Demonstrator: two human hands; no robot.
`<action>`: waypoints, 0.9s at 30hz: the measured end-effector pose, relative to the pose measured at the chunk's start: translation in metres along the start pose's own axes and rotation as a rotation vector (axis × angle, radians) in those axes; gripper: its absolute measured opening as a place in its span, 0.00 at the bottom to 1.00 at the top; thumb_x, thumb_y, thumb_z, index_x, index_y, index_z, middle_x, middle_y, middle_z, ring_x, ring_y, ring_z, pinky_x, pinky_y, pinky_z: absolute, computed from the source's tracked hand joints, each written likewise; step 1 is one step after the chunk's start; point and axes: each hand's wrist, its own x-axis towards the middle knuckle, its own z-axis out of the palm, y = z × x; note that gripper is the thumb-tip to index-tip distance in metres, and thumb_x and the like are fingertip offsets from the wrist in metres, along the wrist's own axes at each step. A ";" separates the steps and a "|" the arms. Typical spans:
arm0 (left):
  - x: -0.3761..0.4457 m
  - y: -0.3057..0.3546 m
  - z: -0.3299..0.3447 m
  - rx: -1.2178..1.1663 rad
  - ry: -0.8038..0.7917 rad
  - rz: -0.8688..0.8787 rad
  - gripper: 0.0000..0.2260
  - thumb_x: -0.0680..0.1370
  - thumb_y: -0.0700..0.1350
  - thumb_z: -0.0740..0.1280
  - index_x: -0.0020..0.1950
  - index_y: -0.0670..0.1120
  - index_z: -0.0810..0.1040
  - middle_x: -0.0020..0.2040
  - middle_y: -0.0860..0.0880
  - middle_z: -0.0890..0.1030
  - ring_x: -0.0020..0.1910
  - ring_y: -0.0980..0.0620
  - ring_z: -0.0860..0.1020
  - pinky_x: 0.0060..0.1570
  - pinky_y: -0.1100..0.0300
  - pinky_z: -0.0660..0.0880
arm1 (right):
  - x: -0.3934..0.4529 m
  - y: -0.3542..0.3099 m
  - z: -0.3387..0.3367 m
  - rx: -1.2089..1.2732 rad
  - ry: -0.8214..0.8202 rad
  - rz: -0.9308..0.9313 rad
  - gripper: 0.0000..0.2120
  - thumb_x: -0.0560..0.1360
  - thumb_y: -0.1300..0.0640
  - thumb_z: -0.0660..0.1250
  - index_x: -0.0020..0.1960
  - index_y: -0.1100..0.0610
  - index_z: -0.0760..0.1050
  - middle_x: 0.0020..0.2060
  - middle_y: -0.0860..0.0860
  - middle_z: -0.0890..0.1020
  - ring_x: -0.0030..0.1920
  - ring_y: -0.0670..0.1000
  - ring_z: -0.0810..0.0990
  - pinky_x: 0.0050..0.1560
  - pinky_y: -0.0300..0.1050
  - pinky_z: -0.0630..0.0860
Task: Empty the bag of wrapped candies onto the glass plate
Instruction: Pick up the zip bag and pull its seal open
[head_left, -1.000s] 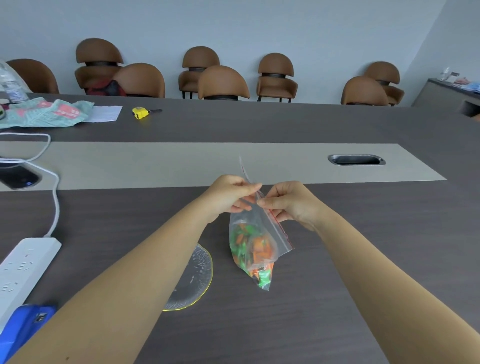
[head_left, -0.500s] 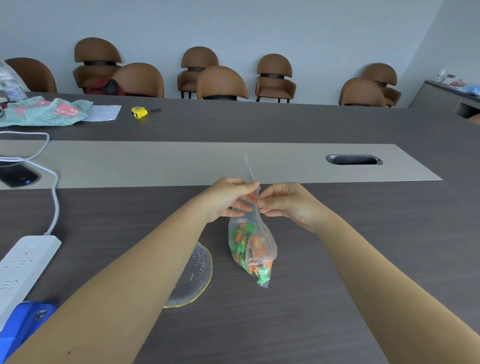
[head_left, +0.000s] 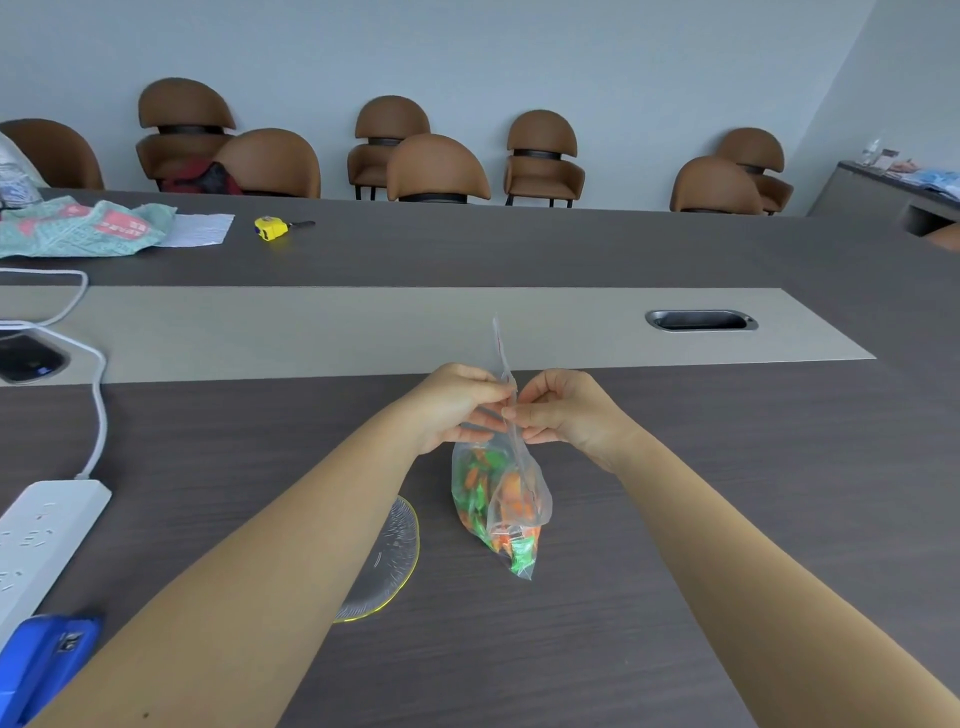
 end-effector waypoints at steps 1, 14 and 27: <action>0.000 0.000 0.000 -0.003 -0.004 0.000 0.08 0.77 0.43 0.63 0.38 0.46 0.76 0.38 0.48 0.79 0.39 0.52 0.79 0.50 0.58 0.75 | 0.000 0.000 -0.001 0.006 -0.004 0.003 0.09 0.70 0.63 0.69 0.35 0.57 0.70 0.32 0.53 0.77 0.35 0.49 0.77 0.49 0.44 0.78; 0.005 -0.004 -0.004 0.034 -0.044 0.044 0.08 0.78 0.41 0.61 0.40 0.48 0.76 0.42 0.51 0.80 0.42 0.54 0.78 0.55 0.62 0.72 | -0.001 -0.004 -0.006 0.017 0.040 -0.043 0.08 0.71 0.64 0.67 0.33 0.59 0.74 0.29 0.53 0.76 0.21 0.38 0.77 0.27 0.30 0.75; 0.003 0.008 -0.018 -0.190 0.124 0.076 0.12 0.76 0.34 0.56 0.33 0.41 0.68 0.40 0.42 0.78 0.42 0.46 0.79 0.50 0.55 0.76 | 0.013 -0.009 -0.008 0.285 0.226 0.046 0.11 0.73 0.66 0.61 0.32 0.61 0.71 0.27 0.54 0.73 0.18 0.43 0.74 0.29 0.37 0.79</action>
